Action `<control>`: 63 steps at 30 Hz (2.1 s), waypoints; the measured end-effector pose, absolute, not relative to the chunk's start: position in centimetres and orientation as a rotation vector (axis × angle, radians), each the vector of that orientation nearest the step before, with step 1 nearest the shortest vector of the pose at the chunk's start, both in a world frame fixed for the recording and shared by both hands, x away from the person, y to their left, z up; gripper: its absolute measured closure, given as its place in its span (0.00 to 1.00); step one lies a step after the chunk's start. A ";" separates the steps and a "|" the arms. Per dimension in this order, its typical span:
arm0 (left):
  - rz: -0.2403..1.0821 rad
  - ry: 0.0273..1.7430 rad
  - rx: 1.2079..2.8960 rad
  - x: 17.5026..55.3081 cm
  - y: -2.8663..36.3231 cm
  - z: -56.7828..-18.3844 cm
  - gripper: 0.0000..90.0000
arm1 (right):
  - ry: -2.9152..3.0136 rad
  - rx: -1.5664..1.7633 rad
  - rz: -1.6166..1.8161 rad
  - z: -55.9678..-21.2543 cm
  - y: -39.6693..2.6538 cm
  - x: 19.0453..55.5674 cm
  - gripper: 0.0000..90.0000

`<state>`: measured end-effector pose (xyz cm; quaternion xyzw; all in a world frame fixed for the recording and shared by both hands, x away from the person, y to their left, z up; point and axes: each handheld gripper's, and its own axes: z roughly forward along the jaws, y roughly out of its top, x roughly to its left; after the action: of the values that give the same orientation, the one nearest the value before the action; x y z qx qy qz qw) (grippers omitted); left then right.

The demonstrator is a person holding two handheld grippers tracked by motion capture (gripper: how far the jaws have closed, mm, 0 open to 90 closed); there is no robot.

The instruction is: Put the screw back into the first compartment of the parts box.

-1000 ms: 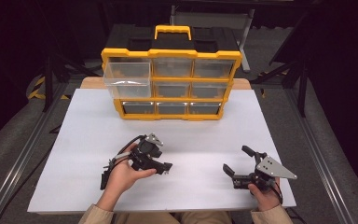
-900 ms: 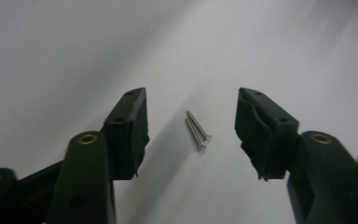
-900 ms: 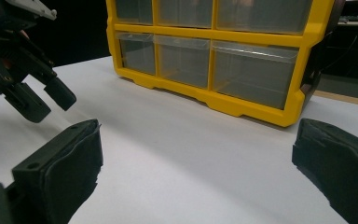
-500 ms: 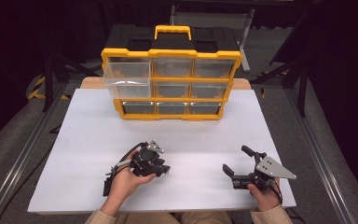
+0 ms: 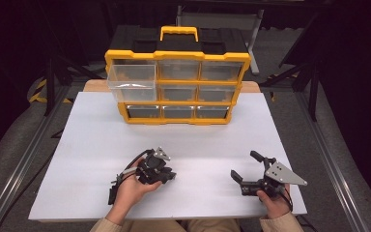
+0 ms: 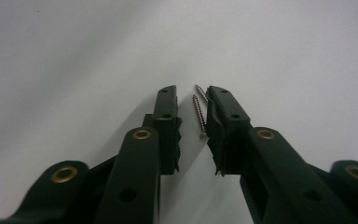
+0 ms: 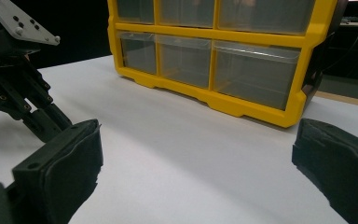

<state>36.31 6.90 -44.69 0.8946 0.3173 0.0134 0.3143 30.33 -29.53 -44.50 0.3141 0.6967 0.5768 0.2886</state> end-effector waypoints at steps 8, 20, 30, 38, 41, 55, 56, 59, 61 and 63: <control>0.040 0.837 2.348 36.7 7.1 -44.9 0.94 | 1.864 0.841 1.540 -44.6 -29.6 30.4 0.02; 0.005 0.873 2.351 37.0 7.1 -44.8 0.98 | 1.864 0.837 1.535 -44.5 -29.5 30.4 0.02; -0.131 0.915 2.331 37.7 7.5 -44.0 0.98 | 1.862 0.842 1.538 -44.5 -29.6 30.4 0.02; -0.176 0.890 2.374 38.3 8.5 -39.9 0.98 | 1.865 0.836 1.538 -44.5 -29.5 30.4 0.02; -0.222 0.892 2.370 38.5 8.9 -37.6 0.98 | 1.862 0.841 1.538 -44.5 -29.6 30.4 0.02; -0.237 0.862 2.418 39.2 9.6 -29.8 0.98 | 1.860 0.838 1.540 -44.5 -29.5 30.4 0.02; -0.228 0.856 2.422 39.3 9.6 -29.2 0.98 | 1.861 0.839 1.539 -44.5 -29.6 30.3 0.02; -0.228 0.850 2.429 39.4 9.5 -27.8 0.98 | 1.862 0.842 1.537 -44.5 -29.6 30.4 0.02; -0.229 0.845 2.438 39.5 9.5 -26.8 0.98 | 1.860 0.841 1.542 -44.5 -29.6 30.4 0.02; -0.223 0.851 2.445 39.5 9.4 -25.9 0.98 | 1.860 0.841 1.542 -44.5 -29.6 30.4 0.02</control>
<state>39.55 9.43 -25.89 0.9065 0.3156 -0.0826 0.2681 30.40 -29.60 -44.50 0.3149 0.6963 0.5774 0.2874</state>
